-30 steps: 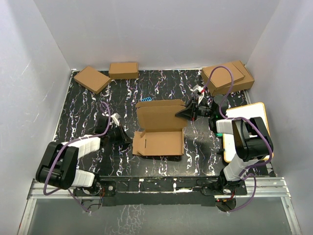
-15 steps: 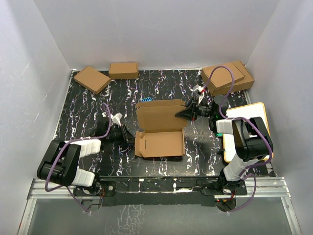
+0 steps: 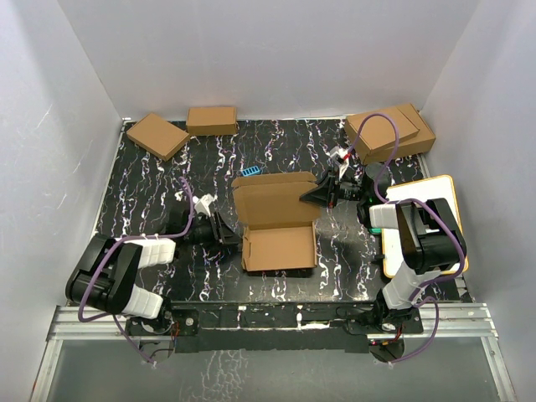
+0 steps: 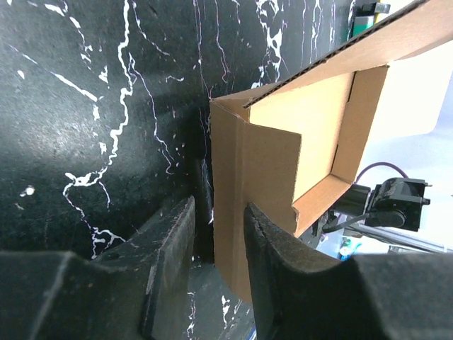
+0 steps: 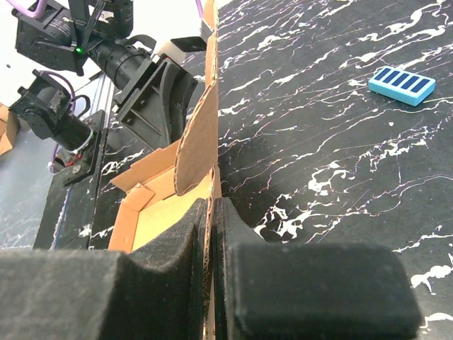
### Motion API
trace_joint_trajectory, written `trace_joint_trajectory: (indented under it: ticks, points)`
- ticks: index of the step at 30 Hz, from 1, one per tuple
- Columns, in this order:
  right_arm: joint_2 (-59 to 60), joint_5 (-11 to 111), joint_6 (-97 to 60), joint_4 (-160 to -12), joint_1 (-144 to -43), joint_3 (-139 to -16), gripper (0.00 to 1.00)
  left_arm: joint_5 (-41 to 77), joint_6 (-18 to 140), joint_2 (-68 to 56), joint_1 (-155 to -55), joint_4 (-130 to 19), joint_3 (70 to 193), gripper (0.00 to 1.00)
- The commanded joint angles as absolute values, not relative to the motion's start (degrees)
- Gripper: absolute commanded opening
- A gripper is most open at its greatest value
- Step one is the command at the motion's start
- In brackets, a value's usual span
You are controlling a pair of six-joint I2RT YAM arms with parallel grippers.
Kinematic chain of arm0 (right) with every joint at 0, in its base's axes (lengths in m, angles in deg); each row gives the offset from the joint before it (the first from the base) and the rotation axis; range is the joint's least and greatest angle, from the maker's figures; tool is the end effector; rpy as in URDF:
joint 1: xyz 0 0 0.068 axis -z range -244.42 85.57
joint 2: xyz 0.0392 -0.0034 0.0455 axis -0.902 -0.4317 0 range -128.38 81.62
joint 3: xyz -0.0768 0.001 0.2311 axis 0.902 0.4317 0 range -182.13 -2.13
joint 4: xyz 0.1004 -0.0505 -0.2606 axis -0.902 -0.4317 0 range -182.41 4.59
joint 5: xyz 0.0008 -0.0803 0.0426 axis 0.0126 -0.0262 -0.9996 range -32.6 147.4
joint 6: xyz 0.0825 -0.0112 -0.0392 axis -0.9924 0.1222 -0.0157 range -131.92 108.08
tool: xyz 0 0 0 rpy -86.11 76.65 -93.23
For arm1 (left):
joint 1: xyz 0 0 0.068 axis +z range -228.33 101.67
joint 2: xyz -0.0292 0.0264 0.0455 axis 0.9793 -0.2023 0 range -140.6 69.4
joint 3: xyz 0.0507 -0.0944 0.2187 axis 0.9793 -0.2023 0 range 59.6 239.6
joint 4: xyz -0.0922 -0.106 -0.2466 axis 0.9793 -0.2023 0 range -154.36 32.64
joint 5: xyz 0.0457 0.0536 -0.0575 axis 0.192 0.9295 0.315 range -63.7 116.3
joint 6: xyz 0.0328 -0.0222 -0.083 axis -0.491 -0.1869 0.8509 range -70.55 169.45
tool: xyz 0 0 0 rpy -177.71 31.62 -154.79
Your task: Fold the paper box
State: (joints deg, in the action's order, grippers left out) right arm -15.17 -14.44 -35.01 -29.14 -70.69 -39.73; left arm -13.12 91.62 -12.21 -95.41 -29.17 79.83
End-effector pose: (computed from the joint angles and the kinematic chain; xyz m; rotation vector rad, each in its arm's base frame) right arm 0.3259 0.1146 0.1403 -0.7825 1.5950 1.3779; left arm 0.2547 -0.1330 0.0621 -0.0637 2.3045 -1.3097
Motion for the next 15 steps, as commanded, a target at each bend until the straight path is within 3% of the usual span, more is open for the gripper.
trace_joint_trajectory:
  ticks: [1, 15]
  points:
    - [-14.93, -15.02, -33.93, -23.36, -70.49, -39.29, 0.08, -14.55, 92.89, -12.11, -96.53, -27.08, 79.1, 0.35]
    - [-14.71, -15.15, -34.02, -23.36, -70.49, -39.18, 0.08, -14.15, 95.07, -12.17, -98.61, -26.12, 79.42, 0.44]
